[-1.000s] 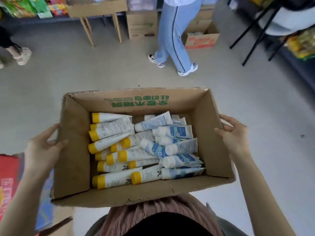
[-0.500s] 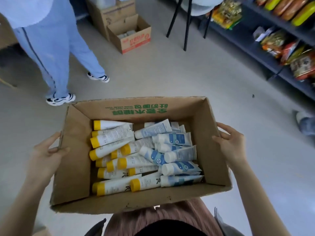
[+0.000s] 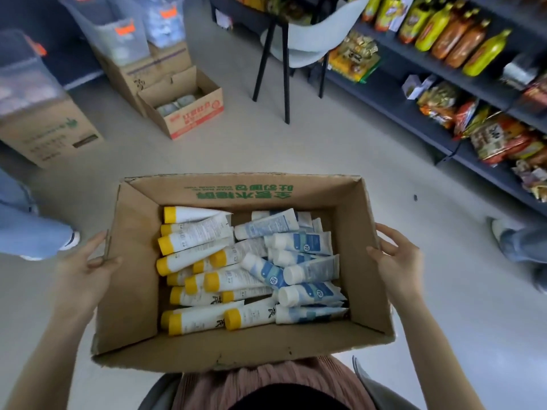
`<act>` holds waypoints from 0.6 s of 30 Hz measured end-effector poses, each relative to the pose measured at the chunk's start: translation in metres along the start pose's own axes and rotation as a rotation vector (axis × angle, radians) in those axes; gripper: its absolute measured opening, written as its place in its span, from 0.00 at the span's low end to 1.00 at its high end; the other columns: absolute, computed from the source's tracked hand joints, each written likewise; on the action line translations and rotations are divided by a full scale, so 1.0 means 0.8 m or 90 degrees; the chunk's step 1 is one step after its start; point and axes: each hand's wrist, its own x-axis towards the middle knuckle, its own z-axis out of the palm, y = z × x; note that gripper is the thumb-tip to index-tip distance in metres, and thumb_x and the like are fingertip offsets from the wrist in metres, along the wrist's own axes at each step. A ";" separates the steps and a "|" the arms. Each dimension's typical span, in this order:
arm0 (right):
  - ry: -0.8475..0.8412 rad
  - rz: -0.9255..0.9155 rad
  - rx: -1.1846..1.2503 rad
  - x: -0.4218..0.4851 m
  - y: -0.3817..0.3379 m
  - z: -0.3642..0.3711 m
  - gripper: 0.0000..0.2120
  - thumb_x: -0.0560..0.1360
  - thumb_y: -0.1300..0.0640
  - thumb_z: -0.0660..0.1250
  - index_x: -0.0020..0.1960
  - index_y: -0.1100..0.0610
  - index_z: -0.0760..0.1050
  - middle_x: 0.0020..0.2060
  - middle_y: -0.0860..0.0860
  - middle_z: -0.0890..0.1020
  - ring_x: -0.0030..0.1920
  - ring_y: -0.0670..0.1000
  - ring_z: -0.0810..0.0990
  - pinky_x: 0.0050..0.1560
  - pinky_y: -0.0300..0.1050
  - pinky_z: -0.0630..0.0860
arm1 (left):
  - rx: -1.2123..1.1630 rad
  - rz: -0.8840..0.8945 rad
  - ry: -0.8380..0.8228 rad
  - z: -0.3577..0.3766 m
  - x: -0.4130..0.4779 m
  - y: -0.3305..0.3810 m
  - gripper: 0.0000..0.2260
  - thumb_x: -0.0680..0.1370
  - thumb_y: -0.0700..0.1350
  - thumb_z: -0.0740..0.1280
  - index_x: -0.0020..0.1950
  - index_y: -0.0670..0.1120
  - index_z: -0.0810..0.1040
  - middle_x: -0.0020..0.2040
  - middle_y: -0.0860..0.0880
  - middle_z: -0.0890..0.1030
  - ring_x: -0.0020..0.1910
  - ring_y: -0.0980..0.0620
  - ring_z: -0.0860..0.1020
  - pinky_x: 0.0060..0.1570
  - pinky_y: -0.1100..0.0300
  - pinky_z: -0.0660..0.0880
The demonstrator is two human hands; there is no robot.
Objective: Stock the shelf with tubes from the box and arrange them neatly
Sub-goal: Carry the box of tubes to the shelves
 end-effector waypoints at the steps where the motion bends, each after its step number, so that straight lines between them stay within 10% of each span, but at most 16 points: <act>1: 0.008 0.008 0.008 0.017 -0.008 0.003 0.22 0.73 0.71 0.65 0.53 0.44 0.77 0.45 0.53 0.85 0.44 0.56 0.84 0.48 0.62 0.80 | 0.003 0.007 -0.007 0.004 0.015 0.015 0.23 0.78 0.37 0.64 0.73 0.48 0.67 0.61 0.39 0.76 0.61 0.36 0.74 0.55 0.49 0.69; 18: 0.138 0.101 0.097 0.282 -0.161 0.176 0.22 0.72 0.71 0.66 0.49 0.43 0.78 0.41 0.50 0.85 0.42 0.54 0.85 0.47 0.57 0.81 | 0.092 0.127 -0.006 0.080 0.437 0.242 0.25 0.74 0.31 0.67 0.70 0.45 0.71 0.55 0.37 0.81 0.49 0.46 0.78 0.53 0.55 0.73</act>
